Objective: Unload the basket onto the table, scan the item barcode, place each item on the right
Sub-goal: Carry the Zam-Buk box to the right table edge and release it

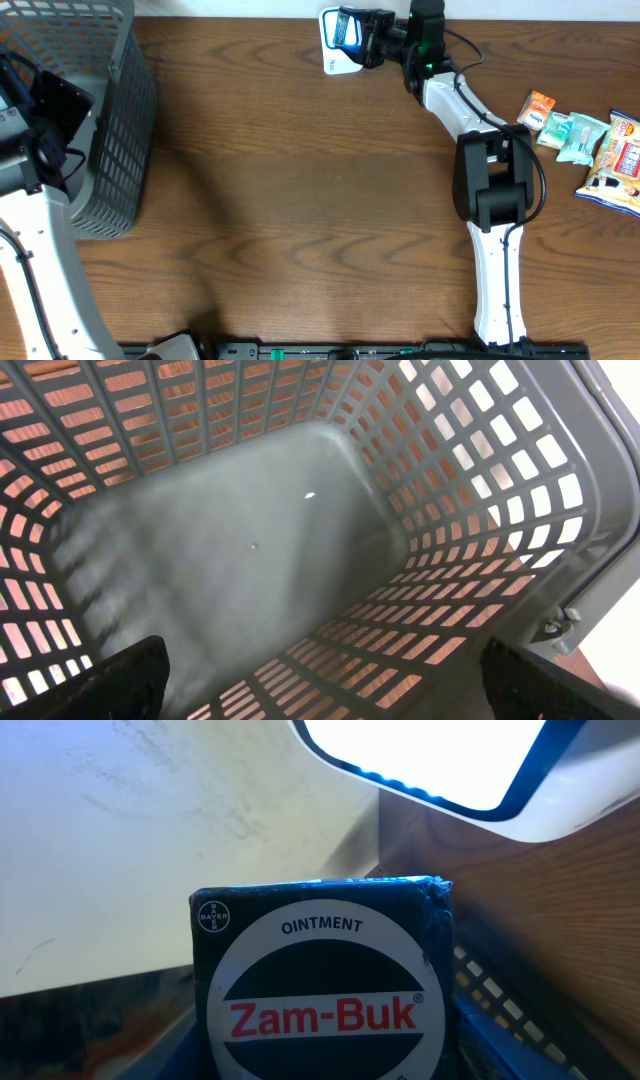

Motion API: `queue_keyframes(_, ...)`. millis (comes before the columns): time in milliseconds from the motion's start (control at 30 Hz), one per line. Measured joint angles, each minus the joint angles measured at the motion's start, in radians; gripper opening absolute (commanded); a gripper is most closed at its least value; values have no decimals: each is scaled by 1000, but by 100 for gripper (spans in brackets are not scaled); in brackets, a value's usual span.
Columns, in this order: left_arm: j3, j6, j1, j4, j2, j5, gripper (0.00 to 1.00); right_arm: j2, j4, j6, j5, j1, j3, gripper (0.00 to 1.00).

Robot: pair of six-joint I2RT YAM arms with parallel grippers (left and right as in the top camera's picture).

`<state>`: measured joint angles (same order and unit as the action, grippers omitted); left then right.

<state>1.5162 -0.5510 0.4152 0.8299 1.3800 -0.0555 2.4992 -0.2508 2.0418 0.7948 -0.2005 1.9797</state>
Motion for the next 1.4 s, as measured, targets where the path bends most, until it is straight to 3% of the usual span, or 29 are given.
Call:
queue_keyframes(100, 0, 0, 0, 0, 0, 0, 98, 0, -16, 0, 3, 5, 0, 41)
queue_keyframes(567, 0, 0, 0, 0, 0, 0, 97, 0, -84, -3, 94, 179, 0, 40)
queue_keyframes(933, 0, 0, 0, 0, 0, 0, 98, 0, -69, -93, 170, 298, 0, 39)
queue_keyframes(1100, 0, 0, 0, 0, 0, 0, 98, -6, 155, -221, 181, 319, 2, 39)
queue_keyframes(1233, 0, 0, 0, 0, 0, 0, 98, -37, 463, -404, 136, 353, -1, 40)
queue_keyframes(1400, 0, 0, 0, 0, 0, 0, 98, -124, 669, -667, 5, 409, -8, 38)
